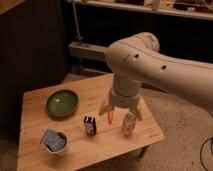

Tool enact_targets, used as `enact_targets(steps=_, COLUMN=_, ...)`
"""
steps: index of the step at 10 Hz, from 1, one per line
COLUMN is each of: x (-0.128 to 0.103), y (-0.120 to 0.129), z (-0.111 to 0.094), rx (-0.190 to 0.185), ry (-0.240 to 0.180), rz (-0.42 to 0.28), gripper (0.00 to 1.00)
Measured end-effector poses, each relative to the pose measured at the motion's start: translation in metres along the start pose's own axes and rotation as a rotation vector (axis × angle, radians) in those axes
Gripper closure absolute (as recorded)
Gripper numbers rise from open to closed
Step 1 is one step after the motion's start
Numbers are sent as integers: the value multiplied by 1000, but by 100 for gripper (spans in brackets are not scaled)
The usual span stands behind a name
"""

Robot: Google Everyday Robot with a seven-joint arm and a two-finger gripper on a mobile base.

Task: Move the arm in a circular motion

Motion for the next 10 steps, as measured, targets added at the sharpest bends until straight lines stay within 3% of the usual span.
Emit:
enact_targets(steps=3, x=-18, y=69, z=14, rx=-21, ry=6, rz=-114, gripper=20)
enact_targets(steps=5, x=-47, y=106, z=25, rx=-23, ry=-34, rz=-170, gripper=20)
enact_targets(steps=6, x=-73, y=116, z=28, rx=-8, ry=-64, rz=-177, gripper=20)
enact_targets(steps=8, x=-118, y=114, z=31, rx=23, ry=-97, rz=-164, gripper=20)
enact_targets(steps=10, x=-155, y=95, z=30, rx=57, ry=-129, rz=-125, gripper=20)
